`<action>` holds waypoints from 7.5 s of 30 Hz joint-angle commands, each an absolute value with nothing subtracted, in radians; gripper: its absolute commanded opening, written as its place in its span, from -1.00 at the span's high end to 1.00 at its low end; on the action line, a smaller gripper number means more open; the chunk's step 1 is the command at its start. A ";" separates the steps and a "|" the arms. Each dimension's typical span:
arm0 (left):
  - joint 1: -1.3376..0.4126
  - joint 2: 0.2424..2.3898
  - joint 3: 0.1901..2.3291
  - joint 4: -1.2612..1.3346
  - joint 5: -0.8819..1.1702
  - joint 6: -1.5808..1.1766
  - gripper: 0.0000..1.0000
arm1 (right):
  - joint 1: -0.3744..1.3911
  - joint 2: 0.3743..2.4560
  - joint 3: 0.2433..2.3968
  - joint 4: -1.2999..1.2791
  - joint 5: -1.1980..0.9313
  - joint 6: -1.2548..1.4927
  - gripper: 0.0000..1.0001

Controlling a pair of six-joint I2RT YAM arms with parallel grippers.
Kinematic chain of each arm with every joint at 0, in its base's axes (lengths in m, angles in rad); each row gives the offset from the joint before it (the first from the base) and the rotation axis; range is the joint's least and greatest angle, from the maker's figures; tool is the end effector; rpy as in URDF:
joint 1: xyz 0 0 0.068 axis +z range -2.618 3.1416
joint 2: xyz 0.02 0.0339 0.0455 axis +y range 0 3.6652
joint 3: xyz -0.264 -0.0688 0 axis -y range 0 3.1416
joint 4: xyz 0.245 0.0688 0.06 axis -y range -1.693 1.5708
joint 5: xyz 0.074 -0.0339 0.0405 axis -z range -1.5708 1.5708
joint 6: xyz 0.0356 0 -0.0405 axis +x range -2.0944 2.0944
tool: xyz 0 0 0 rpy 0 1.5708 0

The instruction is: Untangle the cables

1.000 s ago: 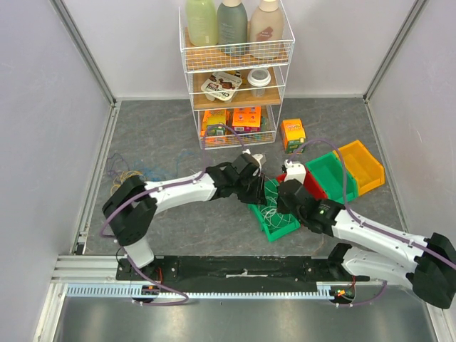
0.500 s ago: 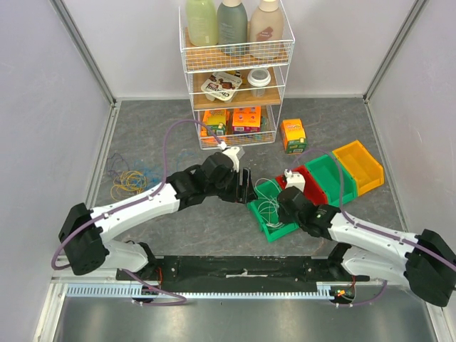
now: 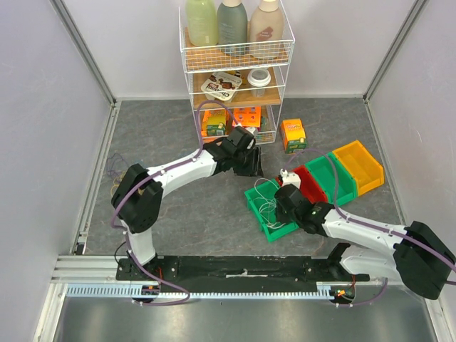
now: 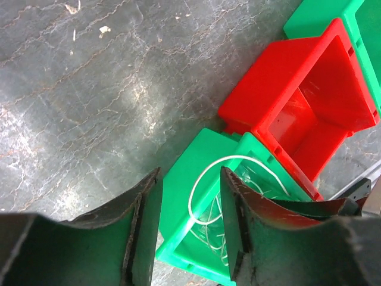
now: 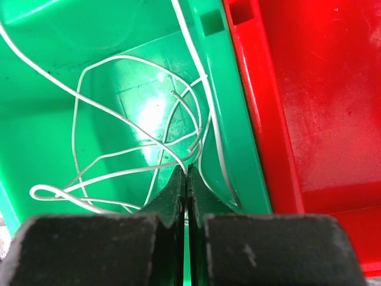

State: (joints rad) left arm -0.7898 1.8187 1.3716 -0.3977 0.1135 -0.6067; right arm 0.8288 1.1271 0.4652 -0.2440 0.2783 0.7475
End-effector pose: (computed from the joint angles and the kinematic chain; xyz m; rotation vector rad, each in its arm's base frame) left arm 0.2817 -0.2899 0.2358 0.2888 2.5420 -0.7359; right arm 0.1448 0.1435 0.1635 0.0189 2.4622 0.3592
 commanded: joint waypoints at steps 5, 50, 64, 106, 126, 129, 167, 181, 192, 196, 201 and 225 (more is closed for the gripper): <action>-0.796 1.862 1.407 -0.396 0.170 -0.552 0.10 | 0.815 1.086 0.472 -0.199 0.252 0.729 1.00; -0.945 1.796 1.223 -0.373 0.078 -0.604 0.96 | 0.805 0.758 0.618 -0.569 0.175 0.716 -0.50; -0.945 1.562 1.143 -0.376 0.058 -0.623 0.31 | 0.807 0.929 0.463 -0.216 0.175 0.784 -0.11; 0.060 1.623 0.908 -0.227 0.101 -1.057 0.52 | 0.807 0.641 0.612 -0.506 0.161 0.660 -0.45; 0.069 0.833 1.124 -0.396 0.435 -0.703 0.97 | 0.807 0.741 0.679 -0.471 0.227 0.592 -0.45; 0.069 0.845 1.210 -0.370 0.627 -0.702 0.96 | 0.807 0.756 0.701 -0.456 0.203 0.589 -0.45; -0.499 0.784 0.795 -0.711 0.149 -0.804 0.96 | 1.091 1.158 0.818 0.026 0.040 0.517 -0.50; -0.140 1.017 0.766 -0.568 0.246 -0.807 -0.46 | 1.091 0.902 0.741 -0.184 0.184 0.532 -0.54; 0.394 1.045 0.683 -0.492 0.485 -0.802 -0.49 | 1.091 0.933 0.744 -0.147 0.158 0.480 -0.58; 0.474 1.112 0.683 -0.456 0.488 -0.811 -0.51 | 1.091 0.963 0.739 -0.103 0.117 0.479 -0.59; 0.483 1.284 0.681 -0.342 0.543 -0.874 -0.31 | 1.089 0.922 0.692 -0.092 0.123 0.503 -0.61; 0.350 1.574 0.597 0.031 0.337 -1.084 0.03 | 1.089 0.861 0.655 -0.140 0.161 0.543 -0.63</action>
State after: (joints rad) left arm 0.3500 1.5105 0.5877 -0.0357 0.3943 -1.0382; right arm 1.0847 0.8921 0.6613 -0.1520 0.1482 0.5125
